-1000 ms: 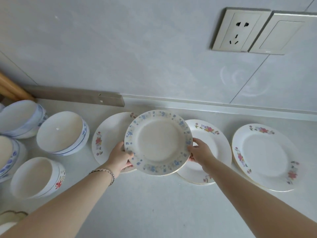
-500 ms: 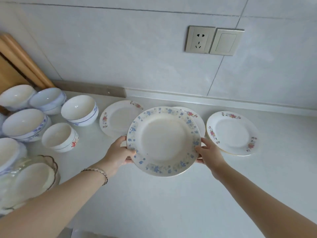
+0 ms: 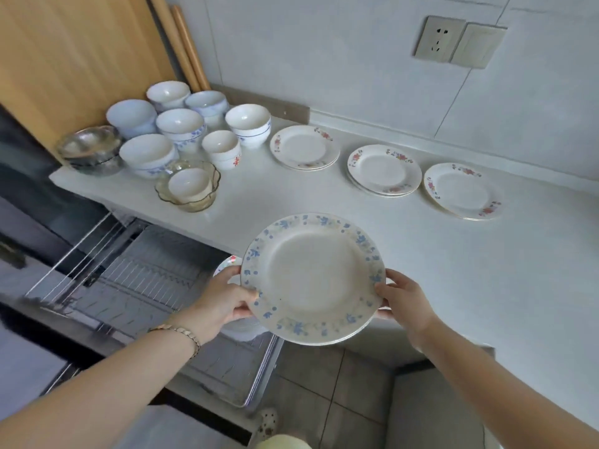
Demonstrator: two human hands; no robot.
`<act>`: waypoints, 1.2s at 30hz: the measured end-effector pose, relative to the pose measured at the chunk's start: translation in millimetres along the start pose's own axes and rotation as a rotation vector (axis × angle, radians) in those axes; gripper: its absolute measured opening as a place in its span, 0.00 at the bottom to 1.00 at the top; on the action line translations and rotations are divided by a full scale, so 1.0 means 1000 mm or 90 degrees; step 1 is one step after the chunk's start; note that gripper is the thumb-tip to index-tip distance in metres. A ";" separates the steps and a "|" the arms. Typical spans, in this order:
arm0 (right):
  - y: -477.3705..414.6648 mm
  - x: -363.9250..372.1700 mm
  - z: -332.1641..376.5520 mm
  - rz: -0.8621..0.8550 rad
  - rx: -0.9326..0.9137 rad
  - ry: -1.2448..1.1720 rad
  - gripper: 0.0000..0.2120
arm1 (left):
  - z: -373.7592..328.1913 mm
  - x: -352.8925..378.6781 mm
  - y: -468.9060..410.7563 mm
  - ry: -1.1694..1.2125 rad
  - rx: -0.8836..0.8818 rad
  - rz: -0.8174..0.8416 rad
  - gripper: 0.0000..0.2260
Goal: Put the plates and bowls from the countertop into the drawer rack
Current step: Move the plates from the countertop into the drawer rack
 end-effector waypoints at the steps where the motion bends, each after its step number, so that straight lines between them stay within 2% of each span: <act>1: 0.008 0.014 -0.006 0.011 0.007 -0.002 0.13 | 0.006 -0.015 0.007 -0.003 -0.004 -0.004 0.22; 4: 0.021 0.064 -0.019 0.036 0.029 -0.001 0.14 | 0.022 -0.064 0.023 -0.015 -0.022 -0.016 0.19; 9: 0.028 0.162 -0.036 0.059 0.070 -0.026 0.16 | 0.042 -0.161 0.023 -0.019 -0.057 -0.050 0.24; 15: 0.023 0.296 -0.049 0.072 0.148 -0.065 0.15 | 0.028 -0.292 0.006 -0.049 -0.069 -0.055 0.25; 19: 0.009 0.364 -0.051 0.081 0.189 -0.100 0.18 | 0.015 -0.355 -0.018 -0.084 -0.094 -0.057 0.25; 25: -0.029 0.419 -0.058 0.054 0.229 -0.122 0.19 | 0.006 -0.398 -0.075 -0.148 -0.132 -0.049 0.26; 33: -0.102 0.456 -0.072 -0.004 0.317 -0.143 0.23 | -0.002 -0.415 -0.170 -0.206 -0.170 -0.037 0.25; 36: -0.131 0.473 -0.079 -0.019 0.344 -0.152 0.22 | 0.001 -0.422 -0.212 -0.231 -0.181 -0.048 0.26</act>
Point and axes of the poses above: each hand's wrist, its own y-axis away from the middle knuckle, its own x-axis out of the palm, z = x × y, the point moved 4 cm from there along -y, towards the middle knuckle, and after that the axes turned 5 degrees about y, right-handed, at the moved point
